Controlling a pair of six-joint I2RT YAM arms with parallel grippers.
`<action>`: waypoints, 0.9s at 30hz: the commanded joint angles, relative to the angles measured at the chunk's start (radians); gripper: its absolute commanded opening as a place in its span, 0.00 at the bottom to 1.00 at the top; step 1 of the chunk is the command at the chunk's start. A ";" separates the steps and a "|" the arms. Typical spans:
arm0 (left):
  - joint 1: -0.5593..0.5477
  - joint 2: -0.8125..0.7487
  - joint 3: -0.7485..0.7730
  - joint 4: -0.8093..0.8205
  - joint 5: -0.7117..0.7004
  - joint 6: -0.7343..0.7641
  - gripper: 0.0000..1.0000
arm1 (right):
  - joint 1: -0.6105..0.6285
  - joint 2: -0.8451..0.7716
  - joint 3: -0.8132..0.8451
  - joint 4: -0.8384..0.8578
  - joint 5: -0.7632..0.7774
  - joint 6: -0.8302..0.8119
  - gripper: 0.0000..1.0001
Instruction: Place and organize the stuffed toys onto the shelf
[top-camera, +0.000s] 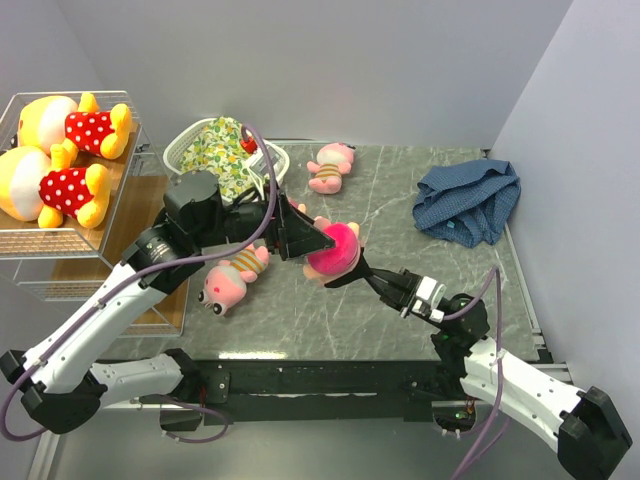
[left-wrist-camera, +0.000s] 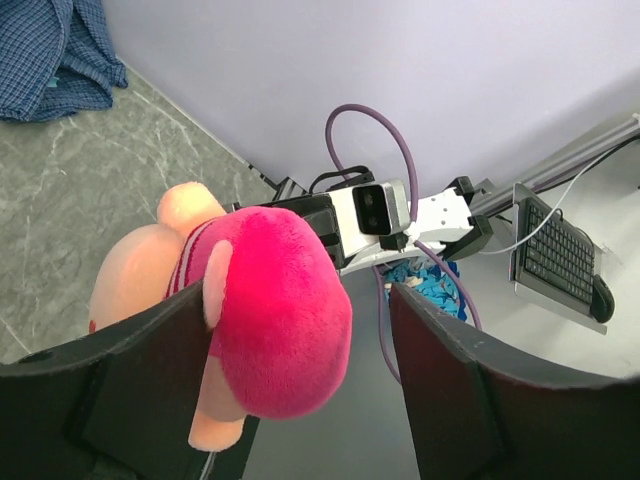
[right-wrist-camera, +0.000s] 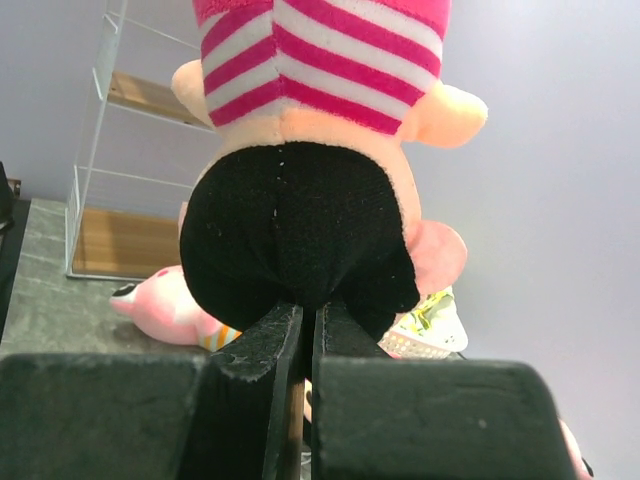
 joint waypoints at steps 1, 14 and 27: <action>0.002 -0.027 -0.008 0.008 0.009 -0.004 0.73 | 0.006 -0.014 0.004 0.049 0.039 0.003 0.00; 0.004 -0.013 -0.047 0.022 0.071 0.030 0.13 | 0.006 0.014 0.035 0.006 0.111 0.027 0.04; 0.004 0.111 0.237 -0.367 -0.433 0.449 0.01 | 0.007 -0.020 0.114 -0.143 0.211 0.127 1.00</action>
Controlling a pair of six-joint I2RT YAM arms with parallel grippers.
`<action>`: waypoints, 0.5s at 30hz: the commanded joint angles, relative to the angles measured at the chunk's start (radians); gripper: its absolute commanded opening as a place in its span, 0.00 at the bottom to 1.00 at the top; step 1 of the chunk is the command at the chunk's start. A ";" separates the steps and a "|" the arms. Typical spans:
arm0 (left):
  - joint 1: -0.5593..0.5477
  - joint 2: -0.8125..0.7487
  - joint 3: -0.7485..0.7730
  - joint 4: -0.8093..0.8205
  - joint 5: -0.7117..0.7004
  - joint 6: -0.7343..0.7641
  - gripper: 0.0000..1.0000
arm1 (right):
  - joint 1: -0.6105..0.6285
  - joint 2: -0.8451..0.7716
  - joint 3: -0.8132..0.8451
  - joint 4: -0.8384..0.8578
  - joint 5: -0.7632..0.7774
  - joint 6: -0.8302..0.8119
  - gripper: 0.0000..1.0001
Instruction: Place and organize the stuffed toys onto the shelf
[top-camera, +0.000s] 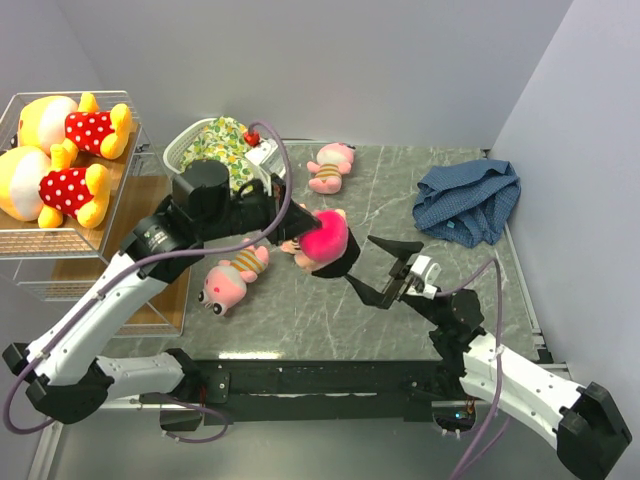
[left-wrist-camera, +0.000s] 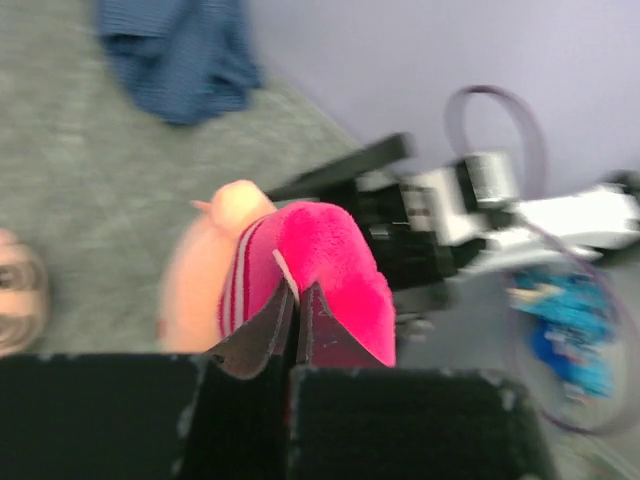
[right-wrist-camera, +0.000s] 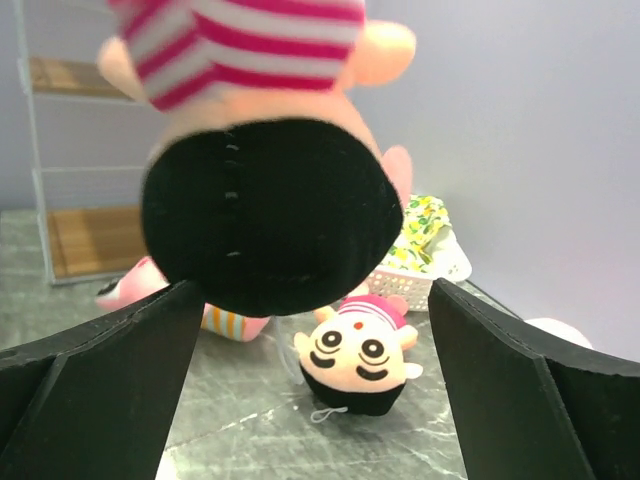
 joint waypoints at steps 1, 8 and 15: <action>0.000 0.072 0.148 -0.210 -0.377 0.266 0.01 | 0.005 -0.064 0.094 -0.092 0.073 0.049 1.00; -0.008 0.153 0.198 -0.197 -0.939 0.498 0.01 | 0.003 -0.047 0.213 -0.310 0.249 0.176 1.00; -0.031 0.144 0.121 -0.008 -1.273 0.759 0.01 | 0.002 -0.041 0.217 -0.305 0.322 0.234 1.00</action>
